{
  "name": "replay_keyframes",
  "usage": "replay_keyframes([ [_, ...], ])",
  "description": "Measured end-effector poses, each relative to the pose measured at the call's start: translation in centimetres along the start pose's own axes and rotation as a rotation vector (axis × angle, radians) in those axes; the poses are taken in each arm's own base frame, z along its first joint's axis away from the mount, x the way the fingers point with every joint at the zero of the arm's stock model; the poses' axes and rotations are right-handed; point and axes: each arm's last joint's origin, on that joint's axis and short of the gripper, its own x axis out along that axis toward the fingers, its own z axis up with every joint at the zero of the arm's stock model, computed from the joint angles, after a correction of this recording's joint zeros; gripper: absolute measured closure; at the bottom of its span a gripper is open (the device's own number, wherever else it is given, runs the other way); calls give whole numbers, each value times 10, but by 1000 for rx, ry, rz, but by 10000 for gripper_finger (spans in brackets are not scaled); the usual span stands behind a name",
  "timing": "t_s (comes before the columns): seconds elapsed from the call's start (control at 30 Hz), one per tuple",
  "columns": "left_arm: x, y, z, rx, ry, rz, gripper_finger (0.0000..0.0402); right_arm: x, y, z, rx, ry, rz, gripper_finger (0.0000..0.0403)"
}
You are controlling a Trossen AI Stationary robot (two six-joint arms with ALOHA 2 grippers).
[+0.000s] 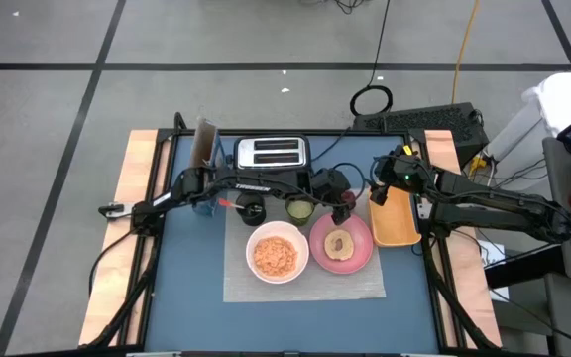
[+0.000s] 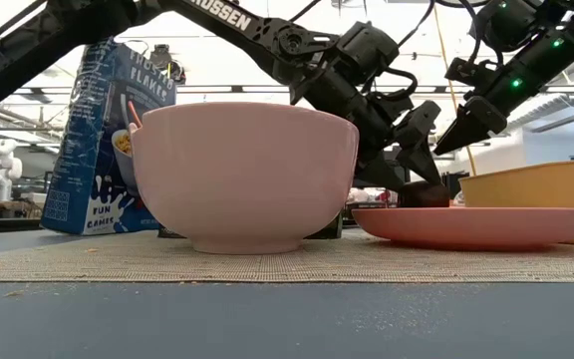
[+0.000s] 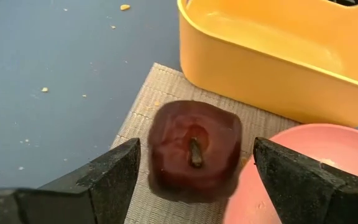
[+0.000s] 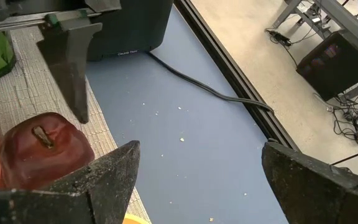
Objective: Arrange a breakfast setting
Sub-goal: Put the apple on the top right of the gray mat, then put the orange spoon on the left of the gray mat
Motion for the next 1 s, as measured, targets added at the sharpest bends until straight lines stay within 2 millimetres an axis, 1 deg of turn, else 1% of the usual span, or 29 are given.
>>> replay_keyframes([
  [0.2, 0, 7, 2, -21, -9, 9, 85, 0, 0, 0, 0, 0, 0, 78],
  [0.37, 0, 8, 4, -43, -17, 8, 85, 0, 0, 0, 0, 0, 0, 78],
  [0.6, -11, 6, 14, -38, -50, 0, 85, 0, 0, 0, 0, 0, 0, 78],
  [0.8, -26, 3, 27, -18, -100, -12, 85, 0, 0, 0, 2, 0, 0, 78],
  [1.0, -37, 1, 38, -17, -162, -27, 85, 0, 0, 0, 2, 2, 0, 78],
])
